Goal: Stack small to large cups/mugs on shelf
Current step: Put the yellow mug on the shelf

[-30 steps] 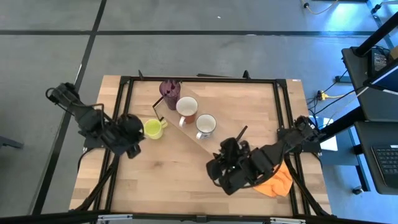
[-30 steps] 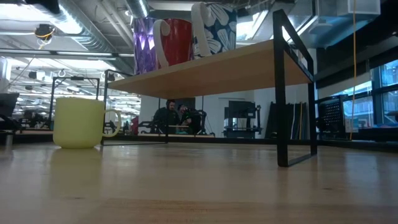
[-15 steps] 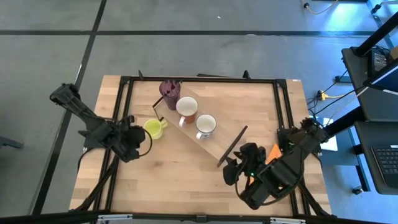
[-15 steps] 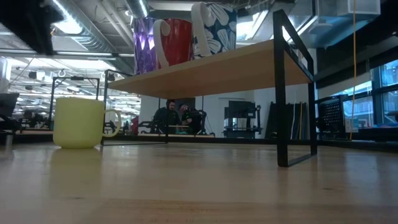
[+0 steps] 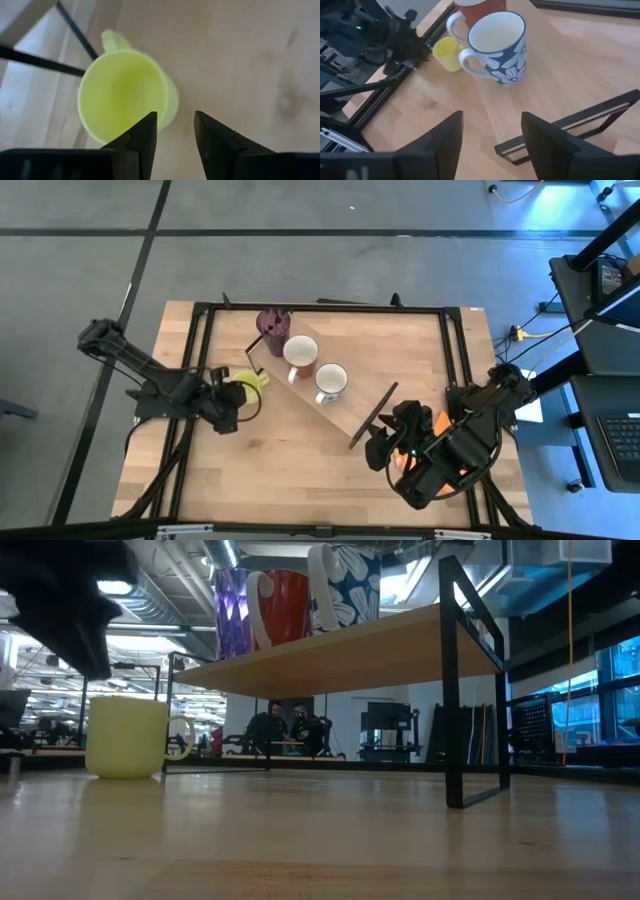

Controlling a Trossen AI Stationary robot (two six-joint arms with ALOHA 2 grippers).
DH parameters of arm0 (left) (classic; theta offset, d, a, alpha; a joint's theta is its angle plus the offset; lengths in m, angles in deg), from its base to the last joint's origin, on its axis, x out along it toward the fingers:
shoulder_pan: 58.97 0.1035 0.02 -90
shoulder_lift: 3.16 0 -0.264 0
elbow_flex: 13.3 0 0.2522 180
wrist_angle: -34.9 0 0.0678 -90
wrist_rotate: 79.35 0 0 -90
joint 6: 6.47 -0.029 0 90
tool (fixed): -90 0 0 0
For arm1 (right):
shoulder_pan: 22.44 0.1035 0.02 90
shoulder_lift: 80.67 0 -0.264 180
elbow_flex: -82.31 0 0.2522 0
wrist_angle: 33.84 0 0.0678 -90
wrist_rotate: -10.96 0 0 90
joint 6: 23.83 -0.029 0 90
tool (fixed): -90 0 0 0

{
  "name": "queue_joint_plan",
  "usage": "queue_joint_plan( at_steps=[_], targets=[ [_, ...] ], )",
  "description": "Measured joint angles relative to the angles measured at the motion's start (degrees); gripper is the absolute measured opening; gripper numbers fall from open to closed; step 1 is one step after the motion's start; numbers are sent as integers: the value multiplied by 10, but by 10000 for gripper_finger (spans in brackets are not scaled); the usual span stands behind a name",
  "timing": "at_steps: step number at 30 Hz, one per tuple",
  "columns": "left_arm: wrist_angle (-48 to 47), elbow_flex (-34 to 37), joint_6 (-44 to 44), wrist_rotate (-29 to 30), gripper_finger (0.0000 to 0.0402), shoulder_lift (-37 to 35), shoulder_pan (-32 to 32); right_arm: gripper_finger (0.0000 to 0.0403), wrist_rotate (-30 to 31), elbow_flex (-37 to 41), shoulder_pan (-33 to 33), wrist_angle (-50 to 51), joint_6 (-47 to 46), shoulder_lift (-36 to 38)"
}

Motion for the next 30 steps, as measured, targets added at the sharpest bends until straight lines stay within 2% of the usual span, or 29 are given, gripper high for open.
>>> queue_joint_plan(
  at_steps=[13, 21, 25, 30],
  targets=[
    [92, 63, -91, -54, 125, 0, 95, 202, 2, 0, 0, 0, 7, 0],
    [142, 100, -105, -93, 124, 0, 106, 202, -4, 0, 0, 0, 7, 0],
    [143, 100, -102, -113, 99, 0, 95, 202, -8, 0, 0, 0, 7, 0],
    [166, 98, -64, -125, 37, 0, 68, 202, -9, 0, -1, 0, 6, 0]
  ],
)
